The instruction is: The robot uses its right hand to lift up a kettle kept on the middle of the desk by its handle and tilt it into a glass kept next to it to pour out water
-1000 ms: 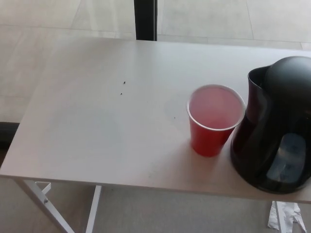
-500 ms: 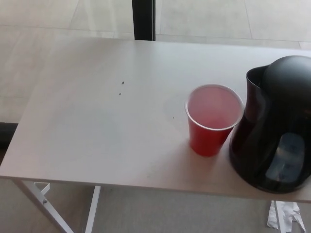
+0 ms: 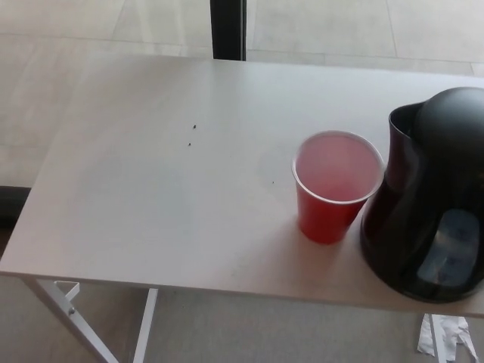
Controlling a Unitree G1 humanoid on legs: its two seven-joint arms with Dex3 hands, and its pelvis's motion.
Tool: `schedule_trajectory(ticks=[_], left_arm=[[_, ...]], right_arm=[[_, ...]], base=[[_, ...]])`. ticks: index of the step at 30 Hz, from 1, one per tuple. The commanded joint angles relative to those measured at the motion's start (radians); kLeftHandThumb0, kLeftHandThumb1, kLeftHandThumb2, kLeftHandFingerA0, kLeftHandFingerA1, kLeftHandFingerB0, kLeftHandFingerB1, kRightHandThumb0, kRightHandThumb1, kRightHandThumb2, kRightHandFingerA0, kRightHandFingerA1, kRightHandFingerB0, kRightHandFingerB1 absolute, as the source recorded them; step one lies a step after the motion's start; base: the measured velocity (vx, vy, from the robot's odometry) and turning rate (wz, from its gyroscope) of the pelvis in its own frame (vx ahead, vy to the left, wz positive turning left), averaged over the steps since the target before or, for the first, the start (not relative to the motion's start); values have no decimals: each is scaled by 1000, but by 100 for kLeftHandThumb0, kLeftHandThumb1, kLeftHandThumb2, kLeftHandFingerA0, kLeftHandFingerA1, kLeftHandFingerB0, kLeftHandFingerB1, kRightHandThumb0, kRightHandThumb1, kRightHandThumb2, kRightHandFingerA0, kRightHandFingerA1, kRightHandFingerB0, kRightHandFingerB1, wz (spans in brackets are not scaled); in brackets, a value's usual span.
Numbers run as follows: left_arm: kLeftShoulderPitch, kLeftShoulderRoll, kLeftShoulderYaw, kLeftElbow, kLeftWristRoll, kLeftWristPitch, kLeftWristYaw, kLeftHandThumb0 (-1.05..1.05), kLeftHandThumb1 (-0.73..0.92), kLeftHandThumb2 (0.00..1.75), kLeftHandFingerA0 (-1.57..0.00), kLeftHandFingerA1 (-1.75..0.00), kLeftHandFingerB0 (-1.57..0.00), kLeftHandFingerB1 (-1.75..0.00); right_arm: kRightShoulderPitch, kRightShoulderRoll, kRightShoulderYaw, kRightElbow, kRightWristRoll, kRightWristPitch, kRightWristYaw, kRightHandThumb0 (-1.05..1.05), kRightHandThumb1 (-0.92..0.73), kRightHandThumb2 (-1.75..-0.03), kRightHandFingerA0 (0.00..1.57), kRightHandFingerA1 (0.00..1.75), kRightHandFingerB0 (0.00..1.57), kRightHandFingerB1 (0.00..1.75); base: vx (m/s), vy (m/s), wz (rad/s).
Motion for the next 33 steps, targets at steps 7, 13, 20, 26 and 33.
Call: schedule_trajectory(ticks=[7, 13, 20, 26, 33], left_arm=[[1, 39, 1, 21, -34, -29, -26, -105, 26, 111, -121, -120, -82, -169], [1, 39, -9, 23, -29, -44, -25, -105, 30, 114, -118, -121, -83, -171], [-4, 39, -16, 33, -33, -49, -34, -105, 26, 112, -116, -123, -81, -169], [-12, 39, -17, 36, -39, -45, -28, -105, 24, 109, -119, -121, -89, -156], [-20, 36, -30, 50, -31, -57, -29, -105, 26, 110, -118, -122, -86, -164]], right_arm=[[-53, -45, 229, -36, -45, 144, 98, -63, -38, -80, 0, 33, 0, 20], [-102, -71, 275, 14, -87, 151, 99, -65, -39, -81, 0, 32, 0, 19], [-112, -57, 280, 40, -115, 145, 93, -56, -52, -74, 4, 33, 5, 16], [-136, -5, 278, 28, -157, 163, -4, -33, -43, -96, 3, 51, 0, 48], [-143, 129, 240, -45, -219, 164, -211, -28, -72, -62, 91, 55, 34, 36]], base=[[0, 0, 0], [0, 0, 0], [0, 0, 0], [0, 0, 0], [0, 0, 0]])
